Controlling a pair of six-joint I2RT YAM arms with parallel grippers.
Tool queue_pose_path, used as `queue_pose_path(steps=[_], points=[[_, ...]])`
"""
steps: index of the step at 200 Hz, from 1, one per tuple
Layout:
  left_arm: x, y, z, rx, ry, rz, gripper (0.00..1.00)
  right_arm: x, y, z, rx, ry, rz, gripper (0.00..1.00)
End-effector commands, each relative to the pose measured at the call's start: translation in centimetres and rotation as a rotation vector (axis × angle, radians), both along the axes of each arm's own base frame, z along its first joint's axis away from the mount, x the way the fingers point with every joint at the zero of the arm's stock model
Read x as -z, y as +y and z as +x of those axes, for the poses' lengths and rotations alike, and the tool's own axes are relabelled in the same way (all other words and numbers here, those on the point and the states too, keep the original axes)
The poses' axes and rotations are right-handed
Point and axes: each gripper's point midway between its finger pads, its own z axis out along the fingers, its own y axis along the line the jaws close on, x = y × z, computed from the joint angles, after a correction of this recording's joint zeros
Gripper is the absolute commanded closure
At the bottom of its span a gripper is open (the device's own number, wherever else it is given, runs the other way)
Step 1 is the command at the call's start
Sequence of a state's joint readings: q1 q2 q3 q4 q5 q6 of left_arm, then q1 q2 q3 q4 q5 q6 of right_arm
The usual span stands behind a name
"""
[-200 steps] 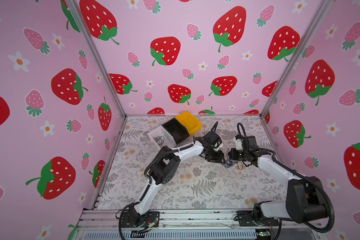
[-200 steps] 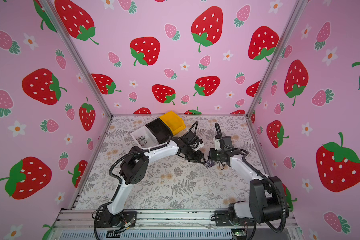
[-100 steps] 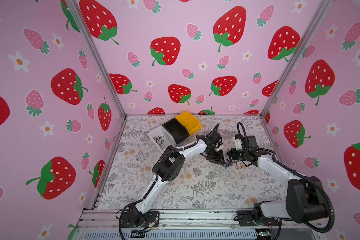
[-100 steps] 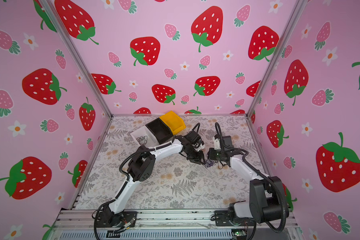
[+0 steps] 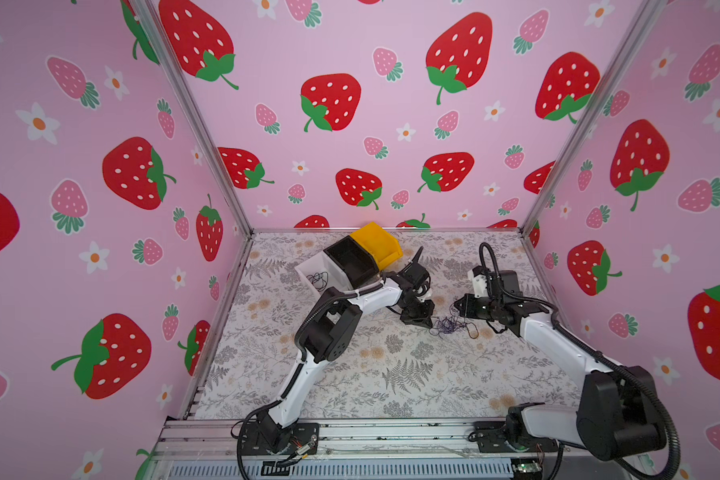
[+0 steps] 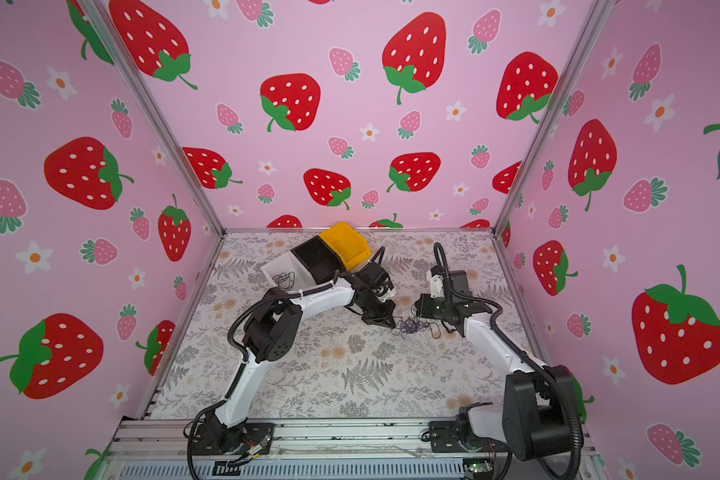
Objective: Untangle the cables
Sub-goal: 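Reach the left gripper to the tangle and pinch a purple cable, then pull the purple cable away from the tangle with the left gripper while right holds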
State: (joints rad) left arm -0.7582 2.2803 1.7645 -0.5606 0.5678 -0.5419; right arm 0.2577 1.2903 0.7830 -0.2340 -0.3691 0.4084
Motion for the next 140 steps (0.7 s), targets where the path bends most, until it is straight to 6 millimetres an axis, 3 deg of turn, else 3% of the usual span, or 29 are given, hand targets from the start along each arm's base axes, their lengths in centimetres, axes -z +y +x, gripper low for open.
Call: queue_pose_path(steps=[1, 72, 140], points=[[-3.0, 1.7, 1.9, -0.036, -0.110, -0.023, 1.00, -2.3, -0.5, 0.4, 0.020, -0.034, 0.051, 1.00], [-4.7, 8.6, 3.1, -0.098, -0.126, 0.029, 1.00, -2.1, -2.4, 1.0, 0.066, -0.046, 0.086, 1.00], [-5.7, 11.8, 2.7, -0.090, -0.162, 0.085, 1.00, -0.8, -4.4, 1.3, 0.115, -0.038, 0.060, 1.00]])
